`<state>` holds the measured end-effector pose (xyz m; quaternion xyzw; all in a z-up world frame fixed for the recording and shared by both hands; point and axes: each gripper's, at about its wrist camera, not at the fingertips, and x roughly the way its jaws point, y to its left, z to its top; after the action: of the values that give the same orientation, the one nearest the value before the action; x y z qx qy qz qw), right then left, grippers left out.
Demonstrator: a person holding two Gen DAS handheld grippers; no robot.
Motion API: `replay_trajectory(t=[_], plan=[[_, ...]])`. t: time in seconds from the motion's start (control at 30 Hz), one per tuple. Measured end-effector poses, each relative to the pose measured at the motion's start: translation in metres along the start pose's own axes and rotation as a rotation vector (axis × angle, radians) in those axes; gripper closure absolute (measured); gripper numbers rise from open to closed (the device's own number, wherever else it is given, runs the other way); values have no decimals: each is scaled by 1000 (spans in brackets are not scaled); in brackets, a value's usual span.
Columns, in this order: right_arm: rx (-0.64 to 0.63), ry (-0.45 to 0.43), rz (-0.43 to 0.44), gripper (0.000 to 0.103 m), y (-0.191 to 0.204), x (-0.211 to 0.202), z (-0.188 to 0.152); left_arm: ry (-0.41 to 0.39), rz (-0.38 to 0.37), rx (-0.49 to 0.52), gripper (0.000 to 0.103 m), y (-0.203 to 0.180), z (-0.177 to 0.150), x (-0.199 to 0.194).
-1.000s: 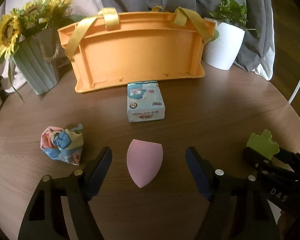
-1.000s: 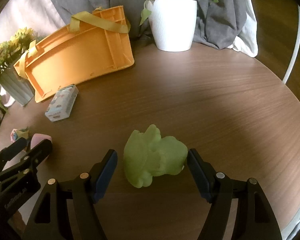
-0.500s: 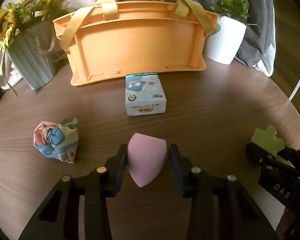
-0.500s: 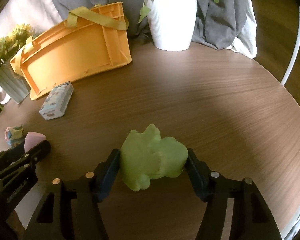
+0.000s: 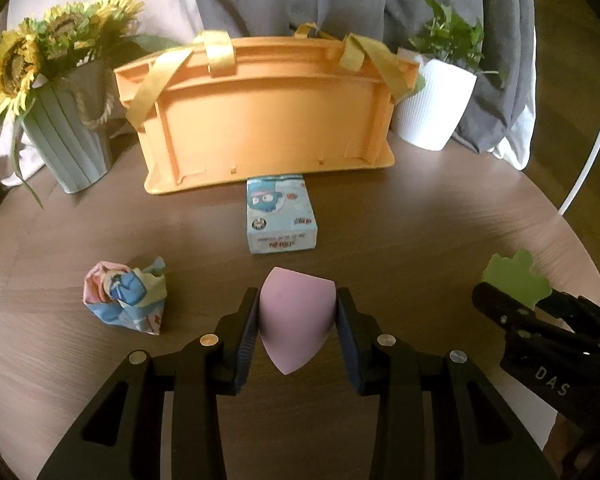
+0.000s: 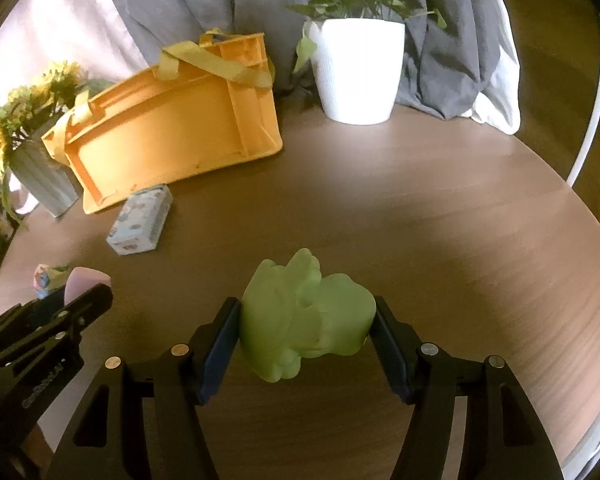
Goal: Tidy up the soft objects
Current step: 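Carry the green plush and pink sponge over the orange crate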
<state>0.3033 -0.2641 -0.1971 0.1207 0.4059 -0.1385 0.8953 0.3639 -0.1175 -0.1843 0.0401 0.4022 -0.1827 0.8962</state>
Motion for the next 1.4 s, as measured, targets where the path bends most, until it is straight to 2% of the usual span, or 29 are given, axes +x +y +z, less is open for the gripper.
replay_trajectory(t=[0.3, 0.83, 1.4], plan=[[-27, -47, 35, 38, 11, -23, 12, -46, 8, -24, 66, 4, 11, -30], [-67, -164, 107, 38, 34, -74, 43, -185, 33, -47, 66, 16, 37, -92], [-95, -275, 150, 38, 56, -107, 73, -277, 42, -49, 66, 32, 62, -125]])
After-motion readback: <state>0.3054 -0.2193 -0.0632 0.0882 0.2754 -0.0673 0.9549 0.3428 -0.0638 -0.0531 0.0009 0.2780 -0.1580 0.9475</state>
